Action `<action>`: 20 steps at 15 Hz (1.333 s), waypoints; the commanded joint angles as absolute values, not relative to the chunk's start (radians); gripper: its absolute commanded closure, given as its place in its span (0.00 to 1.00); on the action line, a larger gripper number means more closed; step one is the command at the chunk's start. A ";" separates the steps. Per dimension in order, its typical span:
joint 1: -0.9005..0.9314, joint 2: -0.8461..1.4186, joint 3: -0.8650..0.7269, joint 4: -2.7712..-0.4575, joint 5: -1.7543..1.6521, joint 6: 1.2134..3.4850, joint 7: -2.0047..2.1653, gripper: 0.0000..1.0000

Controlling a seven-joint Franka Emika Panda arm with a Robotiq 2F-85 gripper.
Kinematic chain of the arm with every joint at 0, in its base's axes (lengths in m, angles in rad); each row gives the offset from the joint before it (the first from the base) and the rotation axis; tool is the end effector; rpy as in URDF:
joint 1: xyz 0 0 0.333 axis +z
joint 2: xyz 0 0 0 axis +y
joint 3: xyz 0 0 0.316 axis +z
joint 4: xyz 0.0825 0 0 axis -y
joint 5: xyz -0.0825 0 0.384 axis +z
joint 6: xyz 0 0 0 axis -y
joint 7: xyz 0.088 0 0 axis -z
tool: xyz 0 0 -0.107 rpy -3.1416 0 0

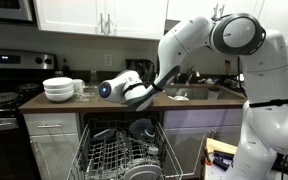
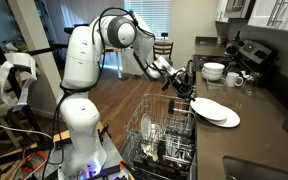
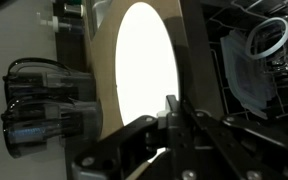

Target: Get the rightmost plate on the plate dryer and put it on top of the white plate on the counter

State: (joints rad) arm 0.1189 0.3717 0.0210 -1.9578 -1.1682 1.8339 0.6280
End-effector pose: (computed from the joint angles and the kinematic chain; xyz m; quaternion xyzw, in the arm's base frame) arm 0.5918 0.0081 0.2922 0.8519 0.0659 -0.0101 0.5194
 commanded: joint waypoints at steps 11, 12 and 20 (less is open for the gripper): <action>0.058 0.359 -0.008 -1.960 -1.226 1.994 0.595 0.99; 0.056 0.359 -0.010 -1.960 -1.231 2.006 0.594 0.99; 0.042 0.363 -0.022 -1.955 -1.248 2.051 0.583 0.95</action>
